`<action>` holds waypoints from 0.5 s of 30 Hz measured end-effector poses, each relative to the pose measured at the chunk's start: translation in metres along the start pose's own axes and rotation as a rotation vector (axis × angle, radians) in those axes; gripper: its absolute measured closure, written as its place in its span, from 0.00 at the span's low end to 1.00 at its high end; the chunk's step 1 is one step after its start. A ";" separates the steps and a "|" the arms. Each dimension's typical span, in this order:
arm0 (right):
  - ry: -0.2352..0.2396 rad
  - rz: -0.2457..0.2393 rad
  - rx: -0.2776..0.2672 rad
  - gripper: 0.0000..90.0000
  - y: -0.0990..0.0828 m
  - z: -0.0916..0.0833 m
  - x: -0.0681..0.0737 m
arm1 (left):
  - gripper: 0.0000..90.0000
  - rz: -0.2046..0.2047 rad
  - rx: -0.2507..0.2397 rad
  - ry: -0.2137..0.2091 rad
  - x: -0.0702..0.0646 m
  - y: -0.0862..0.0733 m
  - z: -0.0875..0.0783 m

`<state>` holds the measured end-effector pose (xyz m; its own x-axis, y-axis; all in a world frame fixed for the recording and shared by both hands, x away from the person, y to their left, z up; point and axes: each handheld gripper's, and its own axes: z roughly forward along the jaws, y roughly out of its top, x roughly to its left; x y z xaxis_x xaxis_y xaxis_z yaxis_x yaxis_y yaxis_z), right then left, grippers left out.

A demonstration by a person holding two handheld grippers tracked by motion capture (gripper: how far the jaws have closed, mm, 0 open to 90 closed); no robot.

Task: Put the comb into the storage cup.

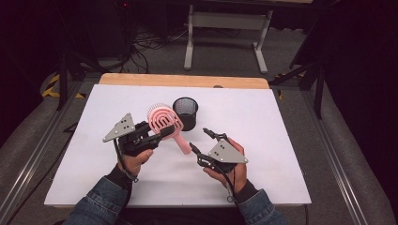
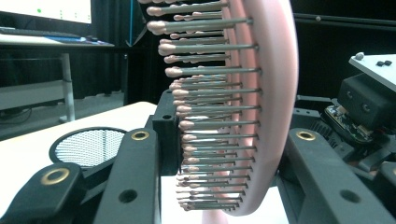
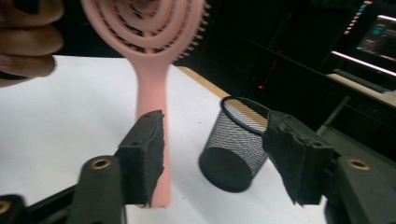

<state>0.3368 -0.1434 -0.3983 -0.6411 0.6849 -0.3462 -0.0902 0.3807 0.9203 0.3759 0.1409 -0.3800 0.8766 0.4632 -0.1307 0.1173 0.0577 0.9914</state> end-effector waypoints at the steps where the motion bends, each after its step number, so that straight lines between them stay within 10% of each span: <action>1: -0.004 0.003 0.000 0.39 -0.001 -0.001 -0.001 | 0.70 0.000 -0.002 0.004 0.000 0.001 -0.001; 15: -0.071 0.029 0.035 0.21 -0.016 -0.015 -0.020 | 0.70 0.019 0.003 0.028 0.002 0.003 -0.005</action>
<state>0.3393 -0.1728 -0.4035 -0.5870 0.7380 -0.3328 -0.0451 0.3806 0.9236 0.3755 0.1459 -0.3775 0.8650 0.4892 -0.1114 0.1019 0.0461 0.9937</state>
